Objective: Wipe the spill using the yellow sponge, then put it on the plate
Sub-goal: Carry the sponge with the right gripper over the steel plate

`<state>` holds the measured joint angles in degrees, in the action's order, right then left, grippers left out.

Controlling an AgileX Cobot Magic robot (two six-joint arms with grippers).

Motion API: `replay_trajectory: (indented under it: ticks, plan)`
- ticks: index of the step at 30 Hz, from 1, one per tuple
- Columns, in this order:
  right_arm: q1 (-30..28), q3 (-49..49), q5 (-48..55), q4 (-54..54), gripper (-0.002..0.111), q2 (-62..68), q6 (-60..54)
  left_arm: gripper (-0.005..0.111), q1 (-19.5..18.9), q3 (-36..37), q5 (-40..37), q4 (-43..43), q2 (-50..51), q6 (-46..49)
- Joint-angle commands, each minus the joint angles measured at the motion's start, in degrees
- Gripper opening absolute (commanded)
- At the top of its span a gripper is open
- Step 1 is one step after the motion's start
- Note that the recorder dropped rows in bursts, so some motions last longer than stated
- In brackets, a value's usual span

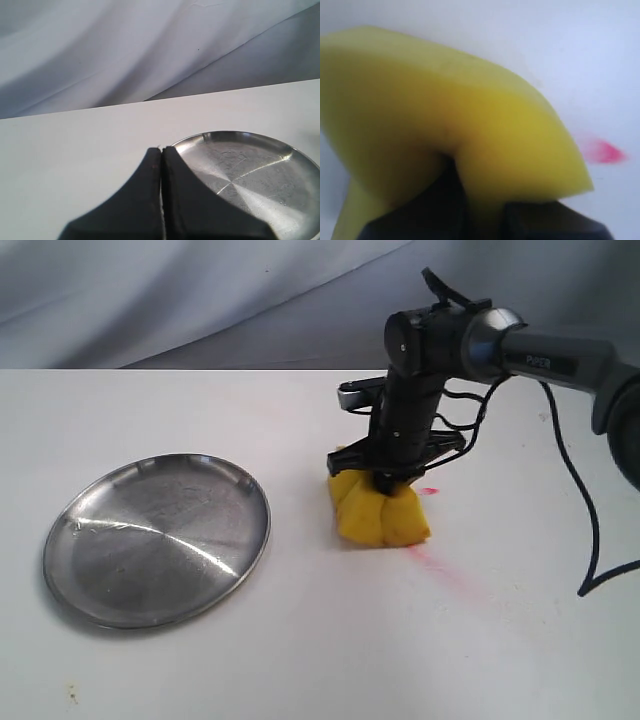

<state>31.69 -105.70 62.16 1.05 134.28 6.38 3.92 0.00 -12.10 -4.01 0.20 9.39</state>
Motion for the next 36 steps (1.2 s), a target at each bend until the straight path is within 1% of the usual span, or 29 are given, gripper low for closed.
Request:
replay_trajectory:
  ticks: [1, 4, 8, 11, 13, 16, 19, 24, 28, 31, 34, 36]
  plan:
    - [-5.59, 0.29, 5.91, -8.44, 0.0, 1.36, 0.04, 0.0, 0.03, 0.0, 0.32, 0.06, -0.2, -0.24]
    - [-6.42, 2.96, 7.54, -8.44, 0.0, 0.36, -2.37, 0.0, 0.03, 0.0, 0.32, 0.06, -0.2, -0.24]
    - [-5.68, 12.21, 1.61, -7.62, 0.0, -4.14, -3.54, 0.0, 0.03, 0.0, 0.32, 0.06, -0.2, -0.24]
    - [-3.97, 20.21, -4.43, -3.81, 0.0, -9.0, -6.03, 0.0, 0.03, 0.0, 0.32, 0.06, -0.2, -0.24]
    - [-2.69, 24.65, -6.67, -0.56, 0.0, -11.7, -8.5, 0.0, 0.03, 0.0, 0.32, 0.06, -0.2, -0.24]
    - [0.11, 30.9, -9.21, 4.51, 0.0, -15.26, -11.34, 0.0, 0.03, 0.0, 0.32, 0.06, -0.2, -0.24]
    - [3.73, 34.45, -9.79, 5.6, 0.0, -17.2, -11.73, 0.0, 0.03, 0.0, 0.32, 0.06, -0.2, -0.24]
    - [10.88, 36.39, -9.88, 6.96, 0.0, -18.18, -11.87, 0.0, 0.03, 0.0, 0.32, 0.06, -0.2, -0.24]
    - [15.27, 36.27, -14.01, 9.72, 0.0, -21.12, -11.72, 0.0, 0.03, 0.0, 0.32, 0.06, -0.2, -0.24]
    - [16.49, 36.27, -18.81, 13.86, 0.0, -25.21, -11.72, 0.0, 0.03, 0.0, 0.32, 0.06, -0.2, -0.24]
    - [16.51, 35.46, -24.52, 19.43, 0.0, -28.15, -12.48, 0.0, 0.03, 0.0, 0.32, 0.06, -0.2, -0.24]
    - [16.51, 31.88, -23.52, 19.97, 0.0, -27.95, -12.58, 0.0, 0.03, 0.0, 0.32, 0.06, -0.2, -0.24]
